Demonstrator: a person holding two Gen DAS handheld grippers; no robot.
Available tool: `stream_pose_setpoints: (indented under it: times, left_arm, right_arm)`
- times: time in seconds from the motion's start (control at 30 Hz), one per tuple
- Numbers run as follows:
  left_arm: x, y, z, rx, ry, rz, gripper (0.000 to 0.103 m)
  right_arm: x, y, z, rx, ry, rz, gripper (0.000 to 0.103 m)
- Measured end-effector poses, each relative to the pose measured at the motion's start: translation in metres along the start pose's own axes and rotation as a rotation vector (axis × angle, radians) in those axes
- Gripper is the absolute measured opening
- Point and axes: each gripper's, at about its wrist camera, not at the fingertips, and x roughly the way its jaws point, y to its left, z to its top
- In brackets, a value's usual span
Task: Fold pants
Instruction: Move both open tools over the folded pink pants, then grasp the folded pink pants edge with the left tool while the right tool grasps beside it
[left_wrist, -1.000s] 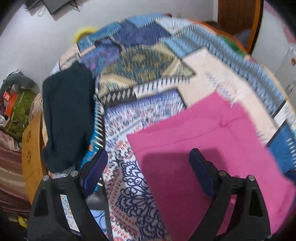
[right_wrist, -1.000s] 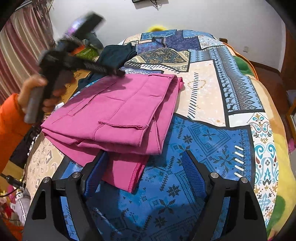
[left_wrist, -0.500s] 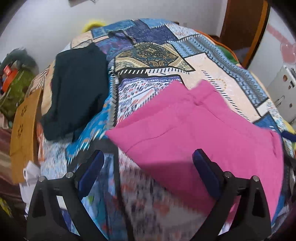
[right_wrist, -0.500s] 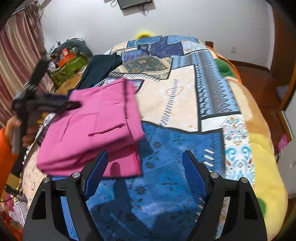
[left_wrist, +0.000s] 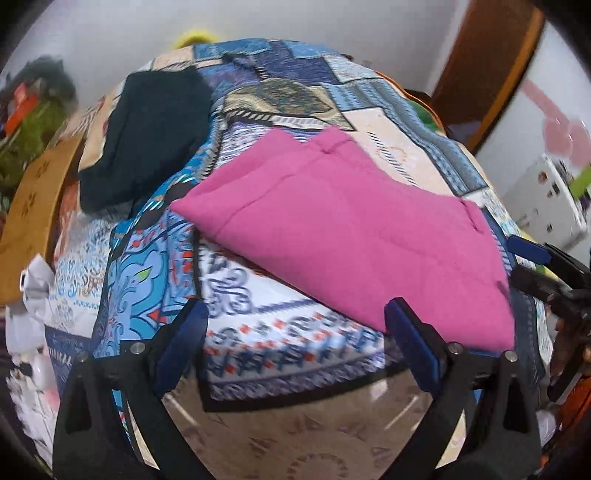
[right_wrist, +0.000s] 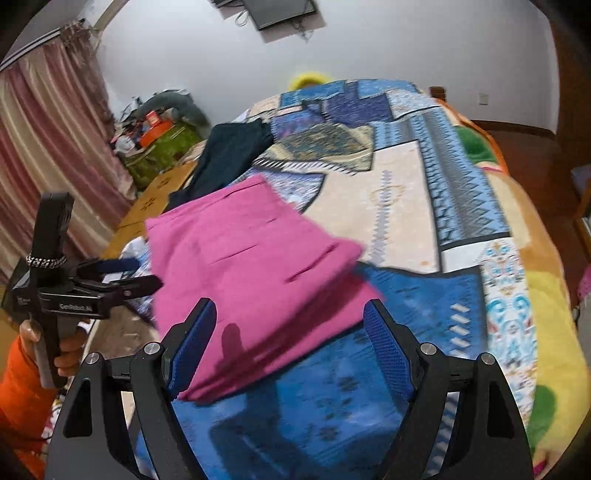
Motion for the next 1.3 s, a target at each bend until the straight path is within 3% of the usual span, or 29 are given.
stream_pose_setpoints:
  times: [0.13, 0.33, 0.5, 0.63, 0.8, 0.9, 1.0, 1.07, 1.1, 1.3]
  left_arm:
    - [-0.018, -0.008, 0.008, 0.058, -0.062, 0.059, 0.098]
    - [-0.029, 0.023, 0.055, 0.051, -0.157, 0.173, 0.099]
    - [0.017, 0.053, 0.086, 0.041, -0.05, 0.238, 0.099]
    - [0.057, 0.065, 0.074, 0.066, 0.084, 0.234, 0.099]
    - [0.044, 0.072, 0.044, -0.001, 0.067, 0.148, 0.099]
    - [0.029, 0.067, 0.027, -0.008, 0.043, 0.143, 0.1]
    - [0.017, 0.061, 0.016, -0.026, 0.022, 0.141, 0.099]
    - [0.013, 0.059, 0.012, -0.039, 0.011, 0.135, 0.099]
    - [0.009, 0.057, 0.009, -0.04, -0.002, 0.125, 0.096]
    - [-0.002, 0.045, 0.0, -0.049, -0.037, 0.015, 0.044]
  right_arm:
    - [0.018, 0.01, -0.012, -0.059, 0.061, -0.026, 0.079]
    - [0.027, -0.004, -0.021, -0.022, 0.1, -0.007, 0.079]
    - [0.025, -0.004, -0.022, -0.039, 0.099, -0.012, 0.079]
    - [0.023, -0.004, -0.021, -0.041, 0.095, -0.022, 0.079]
    - [0.021, -0.014, -0.016, -0.022, 0.088, -0.051, 0.079]
    - [0.021, -0.023, -0.012, 0.014, 0.081, -0.046, 0.077]
    - [0.024, -0.032, -0.007, 0.054, 0.071, -0.027, 0.072]
    - [0.03, -0.038, -0.004, 0.085, 0.077, -0.006, 0.063]
    - [0.032, -0.041, -0.003, 0.101, 0.08, 0.007, 0.061]
    - [0.031, -0.04, 0.0, 0.116, 0.077, 0.045, 0.037]
